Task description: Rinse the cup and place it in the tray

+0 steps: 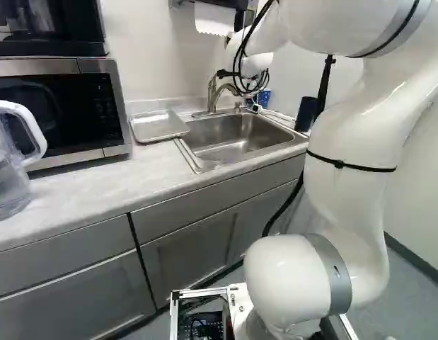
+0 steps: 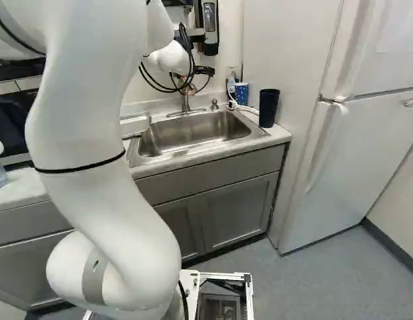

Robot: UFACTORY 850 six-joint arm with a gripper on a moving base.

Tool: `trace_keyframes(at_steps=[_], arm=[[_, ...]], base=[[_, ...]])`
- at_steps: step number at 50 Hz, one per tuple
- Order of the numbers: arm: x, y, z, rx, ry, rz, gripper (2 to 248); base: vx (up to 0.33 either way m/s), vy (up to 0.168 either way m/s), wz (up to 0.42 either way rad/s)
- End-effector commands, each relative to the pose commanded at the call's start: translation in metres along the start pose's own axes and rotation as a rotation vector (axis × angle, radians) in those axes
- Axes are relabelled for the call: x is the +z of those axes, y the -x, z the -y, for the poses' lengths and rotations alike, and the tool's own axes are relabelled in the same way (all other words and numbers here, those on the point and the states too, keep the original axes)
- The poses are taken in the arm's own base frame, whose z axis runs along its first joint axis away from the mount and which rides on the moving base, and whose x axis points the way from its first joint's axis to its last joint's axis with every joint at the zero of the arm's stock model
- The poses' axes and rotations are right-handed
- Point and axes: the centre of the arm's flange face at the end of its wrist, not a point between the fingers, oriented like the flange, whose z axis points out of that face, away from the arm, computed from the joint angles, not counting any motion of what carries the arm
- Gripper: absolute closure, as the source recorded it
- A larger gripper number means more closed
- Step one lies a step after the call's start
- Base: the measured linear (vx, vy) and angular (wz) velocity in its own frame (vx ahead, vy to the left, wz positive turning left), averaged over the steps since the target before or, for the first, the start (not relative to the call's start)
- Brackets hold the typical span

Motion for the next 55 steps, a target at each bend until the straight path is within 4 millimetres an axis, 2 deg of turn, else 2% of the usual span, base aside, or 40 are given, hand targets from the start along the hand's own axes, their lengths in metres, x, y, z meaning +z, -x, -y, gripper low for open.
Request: trace_keyframes(at_steps=[33,55], arm=[[0.028,-0.007,0.008,-0.004,-0.012,-0.021,3],[0.033,-0.012,0.008,-0.003,-0.012,-0.071,3]], base=[[0.0,0.0,0.0],[0.0,0.0,0.0]])
